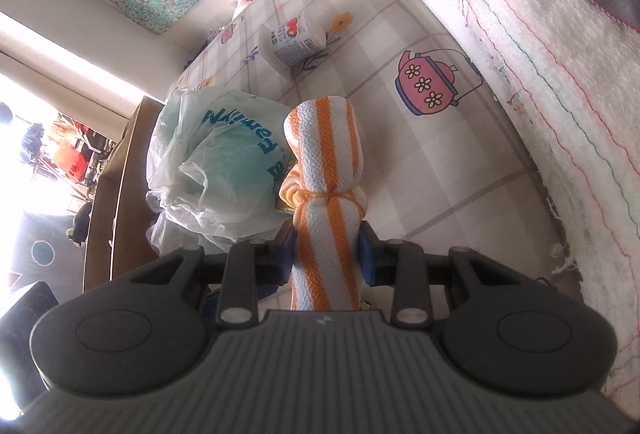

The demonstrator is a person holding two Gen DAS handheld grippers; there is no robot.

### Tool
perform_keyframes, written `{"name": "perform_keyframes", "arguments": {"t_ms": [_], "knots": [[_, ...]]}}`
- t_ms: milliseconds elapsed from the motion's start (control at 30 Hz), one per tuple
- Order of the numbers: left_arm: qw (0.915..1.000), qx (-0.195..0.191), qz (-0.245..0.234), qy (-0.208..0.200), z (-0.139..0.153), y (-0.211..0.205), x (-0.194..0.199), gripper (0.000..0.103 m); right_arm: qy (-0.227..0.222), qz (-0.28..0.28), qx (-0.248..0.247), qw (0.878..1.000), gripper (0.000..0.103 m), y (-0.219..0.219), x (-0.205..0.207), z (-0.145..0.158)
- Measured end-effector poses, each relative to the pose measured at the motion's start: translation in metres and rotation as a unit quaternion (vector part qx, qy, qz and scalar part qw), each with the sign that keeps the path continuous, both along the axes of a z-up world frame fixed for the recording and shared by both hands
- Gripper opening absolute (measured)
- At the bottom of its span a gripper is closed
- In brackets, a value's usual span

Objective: Organize soft objects
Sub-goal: 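Carry the striped roll with the right gripper and lower it into the box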

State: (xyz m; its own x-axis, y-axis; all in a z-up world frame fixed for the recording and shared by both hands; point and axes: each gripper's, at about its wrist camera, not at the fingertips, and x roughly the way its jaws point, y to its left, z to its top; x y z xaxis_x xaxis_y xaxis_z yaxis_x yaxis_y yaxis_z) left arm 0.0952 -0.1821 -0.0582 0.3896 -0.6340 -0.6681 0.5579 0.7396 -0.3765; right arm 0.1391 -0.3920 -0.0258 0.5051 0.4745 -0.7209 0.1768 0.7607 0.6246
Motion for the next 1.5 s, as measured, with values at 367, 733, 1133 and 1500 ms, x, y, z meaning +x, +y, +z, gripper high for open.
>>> {"name": "perform_keyframes", "arguments": {"t_ms": [367,733,1133,1500], "knots": [[0.9987,-0.019,0.002,-0.046,0.045,0.035,-0.034,0.055,-0.049,0.021,0.044,0.998,0.03,0.029,-0.025,0.045],[0.9874,-0.008,0.133,-0.086,0.087,0.151,-0.076,0.055,-0.095,0.177,0.109,0.974,0.03,0.162,0.006,0.083],[0.9248,0.011,0.37,-0.087,0.099,0.311,-0.129,0.055,-0.04,0.386,0.087,0.918,0.031,0.379,0.071,0.085],[0.8905,0.02,0.449,-0.073,0.102,0.377,-0.138,0.056,0.047,0.487,-0.038,0.871,0.038,0.495,0.079,0.011]]}}
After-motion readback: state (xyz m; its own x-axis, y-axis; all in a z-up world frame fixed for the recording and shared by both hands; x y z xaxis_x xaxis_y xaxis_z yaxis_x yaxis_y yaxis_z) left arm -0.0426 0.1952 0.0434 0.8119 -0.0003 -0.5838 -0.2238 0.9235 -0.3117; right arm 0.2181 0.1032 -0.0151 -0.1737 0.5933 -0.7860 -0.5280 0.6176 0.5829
